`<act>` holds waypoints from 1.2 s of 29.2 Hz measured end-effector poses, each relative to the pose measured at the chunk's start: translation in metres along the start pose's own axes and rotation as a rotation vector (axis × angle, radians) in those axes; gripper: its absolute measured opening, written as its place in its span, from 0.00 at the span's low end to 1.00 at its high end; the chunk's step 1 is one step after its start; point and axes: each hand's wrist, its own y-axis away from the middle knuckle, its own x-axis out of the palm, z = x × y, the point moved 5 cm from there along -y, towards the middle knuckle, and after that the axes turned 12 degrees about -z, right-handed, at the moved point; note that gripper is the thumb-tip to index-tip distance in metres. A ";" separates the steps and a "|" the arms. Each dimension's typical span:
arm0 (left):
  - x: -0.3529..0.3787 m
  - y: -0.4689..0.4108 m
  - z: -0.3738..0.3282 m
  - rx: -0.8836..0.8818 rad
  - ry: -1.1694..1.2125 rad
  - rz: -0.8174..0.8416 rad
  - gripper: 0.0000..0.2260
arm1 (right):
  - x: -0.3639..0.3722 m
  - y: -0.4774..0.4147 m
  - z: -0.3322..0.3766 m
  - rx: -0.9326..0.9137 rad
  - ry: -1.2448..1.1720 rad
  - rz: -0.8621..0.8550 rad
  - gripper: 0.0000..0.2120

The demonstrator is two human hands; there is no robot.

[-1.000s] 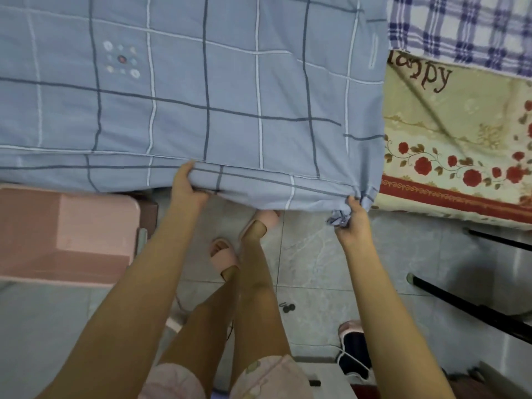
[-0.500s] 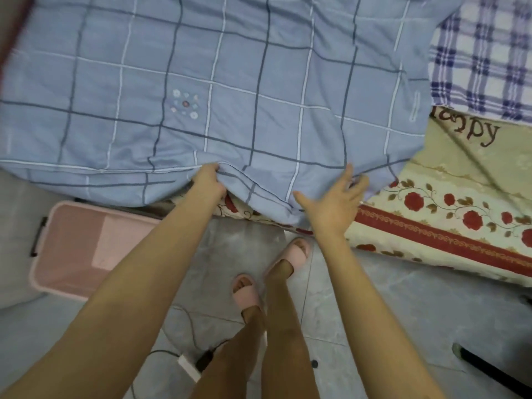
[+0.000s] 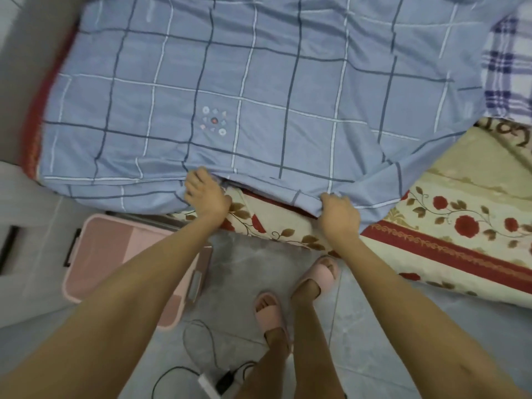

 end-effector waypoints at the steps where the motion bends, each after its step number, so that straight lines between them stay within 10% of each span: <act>1: 0.003 -0.009 0.006 -0.002 -0.023 -0.038 0.30 | -0.002 -0.002 -0.006 -0.026 0.012 -0.007 0.14; 14: 0.003 -0.046 0.023 0.792 -0.533 0.160 0.16 | -0.017 0.038 -0.072 -0.174 0.487 0.212 0.17; 19: -0.014 -0.025 0.054 0.891 -0.680 0.376 0.36 | -0.020 0.063 -0.066 -0.207 0.594 0.375 0.16; 22: -0.025 0.003 0.072 0.987 -0.778 0.382 0.16 | -0.021 0.099 -0.062 -0.208 0.628 0.505 0.17; 35: -0.031 0.116 0.120 0.946 -0.772 0.480 0.10 | 0.013 0.239 -0.095 0.001 0.567 0.692 0.14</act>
